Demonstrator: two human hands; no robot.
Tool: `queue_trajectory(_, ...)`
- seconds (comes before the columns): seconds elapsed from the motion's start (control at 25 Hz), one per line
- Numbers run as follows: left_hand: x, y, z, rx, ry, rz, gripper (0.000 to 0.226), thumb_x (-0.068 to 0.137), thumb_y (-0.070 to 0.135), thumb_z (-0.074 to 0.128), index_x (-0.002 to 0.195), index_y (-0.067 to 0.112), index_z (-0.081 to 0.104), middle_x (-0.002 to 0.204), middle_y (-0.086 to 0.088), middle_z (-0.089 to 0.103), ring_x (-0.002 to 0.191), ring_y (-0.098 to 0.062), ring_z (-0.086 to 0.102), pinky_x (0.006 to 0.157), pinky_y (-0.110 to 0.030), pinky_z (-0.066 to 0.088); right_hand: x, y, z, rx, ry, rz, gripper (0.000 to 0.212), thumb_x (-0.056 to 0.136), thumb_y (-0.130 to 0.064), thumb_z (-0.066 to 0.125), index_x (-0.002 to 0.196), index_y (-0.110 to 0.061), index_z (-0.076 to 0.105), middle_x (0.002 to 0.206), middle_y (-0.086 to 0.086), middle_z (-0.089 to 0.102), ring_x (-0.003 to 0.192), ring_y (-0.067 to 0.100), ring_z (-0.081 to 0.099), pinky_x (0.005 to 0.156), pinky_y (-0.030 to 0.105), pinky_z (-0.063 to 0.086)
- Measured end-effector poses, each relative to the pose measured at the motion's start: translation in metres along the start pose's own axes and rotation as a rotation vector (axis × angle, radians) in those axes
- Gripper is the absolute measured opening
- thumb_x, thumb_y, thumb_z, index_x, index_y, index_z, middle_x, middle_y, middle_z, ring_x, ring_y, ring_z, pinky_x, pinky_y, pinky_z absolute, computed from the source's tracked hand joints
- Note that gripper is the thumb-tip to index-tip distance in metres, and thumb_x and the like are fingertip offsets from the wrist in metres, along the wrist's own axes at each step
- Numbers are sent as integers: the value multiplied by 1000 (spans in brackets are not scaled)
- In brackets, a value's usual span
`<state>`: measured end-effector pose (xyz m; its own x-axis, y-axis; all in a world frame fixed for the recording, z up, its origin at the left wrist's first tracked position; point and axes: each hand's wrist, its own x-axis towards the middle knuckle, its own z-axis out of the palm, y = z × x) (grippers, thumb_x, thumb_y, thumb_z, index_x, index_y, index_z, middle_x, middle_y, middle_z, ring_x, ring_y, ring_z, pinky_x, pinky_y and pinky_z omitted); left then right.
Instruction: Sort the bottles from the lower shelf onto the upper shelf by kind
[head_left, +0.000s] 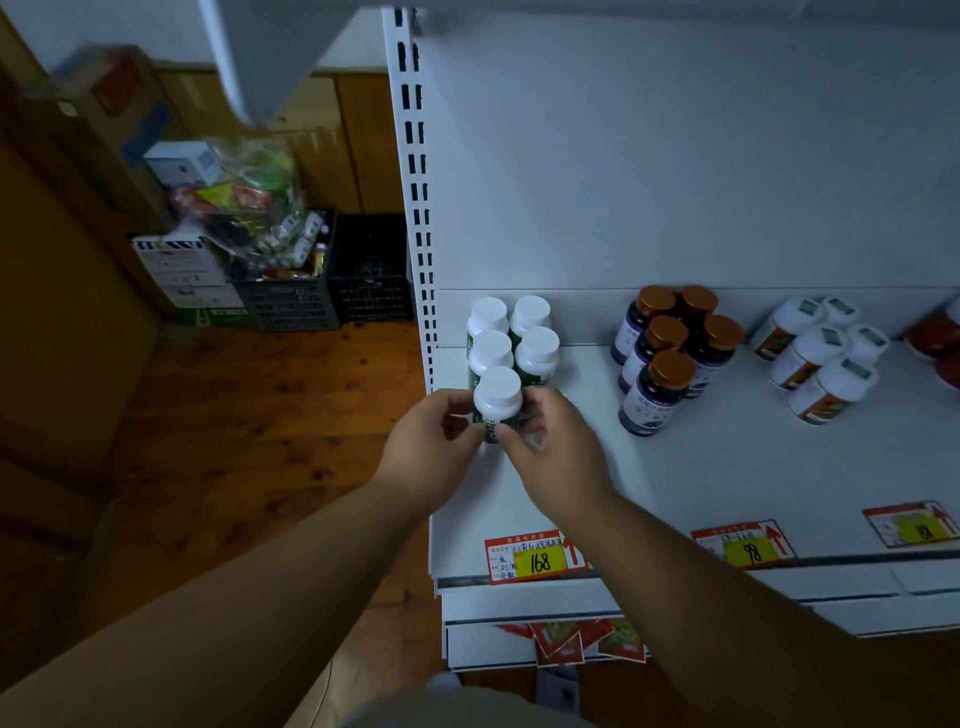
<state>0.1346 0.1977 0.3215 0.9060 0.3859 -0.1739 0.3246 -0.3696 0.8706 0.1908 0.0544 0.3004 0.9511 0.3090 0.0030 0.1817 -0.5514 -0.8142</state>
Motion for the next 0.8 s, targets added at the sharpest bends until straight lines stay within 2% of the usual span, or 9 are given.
queue_trajectory(0.16, 5, -1, -2, 6, 28, 8, 28, 85, 32, 73, 111, 33, 61, 99, 18, 67, 89, 0, 63, 80, -27, 56, 8, -6, 5, -39, 4, -33, 35, 85, -37, 75, 113, -27, 57, 110, -9, 66, 97, 11, 63, 86, 37, 56)
queue_trajectory(0.28, 9, -1, -3, 27, 7, 16, 30, 83, 35, 76, 108, 33, 60, 99, 17, 67, 86, -1, 63, 76, -24, 55, 9, -4, 5, -35, -12, -29, 35, 85, -38, 74, 112, -27, 56, 109, -8, 65, 96, 10, 63, 85, 35, 56)
queue_trajectory(0.36, 10, -2, -5, 24, -8, 14, 36, 81, 35, 77, 112, 31, 59, 102, 15, 66, 87, -2, 64, 74, -22, 54, 7, -3, 4, -24, -1, -51, 34, 87, -40, 71, 114, -26, 56, 110, -8, 64, 97, 10, 62, 85, 34, 54)
queue_trajectory(0.48, 10, -5, -5, 16, -51, 10, 60, 77, 31, 81, 129, 29, 51, 115, 11, 63, 96, -6, 61, 76, -21, 52, 7, -2, -3, 16, 204, -60, 29, 97, -37, 56, 120, -18, 55, 113, -3, 59, 101, 14, 59, 84, 34, 52)
queue_trajectory(0.56, 12, -5, -4, 64, -64, 37, 76, 75, 30, 83, 140, 28, 44, 123, 10, 59, 100, -8, 60, 81, -23, 53, 17, 2, -10, -17, 278, -5, 29, 98, -30, 54, 123, -16, 53, 117, 0, 57, 100, 17, 59, 84, 35, 52)
queue_trajectory(0.68, 17, -2, -2, 127, -87, 114, 83, 73, 30, 84, 144, 33, 39, 126, 9, 58, 101, -11, 59, 89, -31, 54, 35, 8, -12, -123, 205, 19, 40, 92, -27, 66, 128, -16, 52, 121, 2, 57, 102, 21, 60, 86, 39, 52)
queue_trajectory(0.8, 20, 0, 1, 183, -76, 163, 74, 77, 27, 81, 140, 35, 44, 120, 6, 61, 96, -11, 60, 83, -26, 50, 46, 9, -11, -168, 183, 28, 39, 89, -25, 69, 124, -17, 54, 117, 3, 60, 101, 24, 61, 84, 38, 51)
